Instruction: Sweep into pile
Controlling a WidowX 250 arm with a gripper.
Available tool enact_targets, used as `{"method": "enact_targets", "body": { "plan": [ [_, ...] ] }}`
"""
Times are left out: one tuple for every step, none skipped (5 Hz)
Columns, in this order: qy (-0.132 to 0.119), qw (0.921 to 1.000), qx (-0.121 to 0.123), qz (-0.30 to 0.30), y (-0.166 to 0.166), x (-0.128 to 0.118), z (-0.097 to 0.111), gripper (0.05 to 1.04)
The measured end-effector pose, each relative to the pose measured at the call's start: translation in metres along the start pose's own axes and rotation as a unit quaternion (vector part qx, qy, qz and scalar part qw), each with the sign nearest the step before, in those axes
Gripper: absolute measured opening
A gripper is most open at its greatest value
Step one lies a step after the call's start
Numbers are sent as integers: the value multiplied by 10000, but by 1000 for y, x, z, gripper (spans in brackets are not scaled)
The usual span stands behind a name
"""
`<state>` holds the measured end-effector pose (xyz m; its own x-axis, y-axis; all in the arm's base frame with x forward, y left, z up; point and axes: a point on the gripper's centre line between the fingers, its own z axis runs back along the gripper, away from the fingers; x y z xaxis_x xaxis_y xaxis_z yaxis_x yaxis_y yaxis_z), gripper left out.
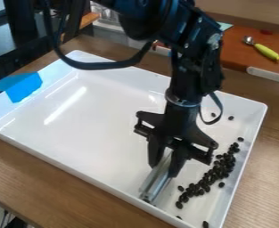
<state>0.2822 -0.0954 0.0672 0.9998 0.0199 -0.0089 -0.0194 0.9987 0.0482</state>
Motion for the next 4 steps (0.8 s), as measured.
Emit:
{"method": "enact_targets", "body": {
  "plan": [
    [-57, 9997, -183, 169, -14, 12, 3, 349],
    [-6, 9992, -369, 171, -18, 16, 14, 349],
    [47, 9977, -554, 384, 3, 32, 32, 349],
    [-28, 9968, -453, 661, 43, 48, 47, 349]
  ]
}}
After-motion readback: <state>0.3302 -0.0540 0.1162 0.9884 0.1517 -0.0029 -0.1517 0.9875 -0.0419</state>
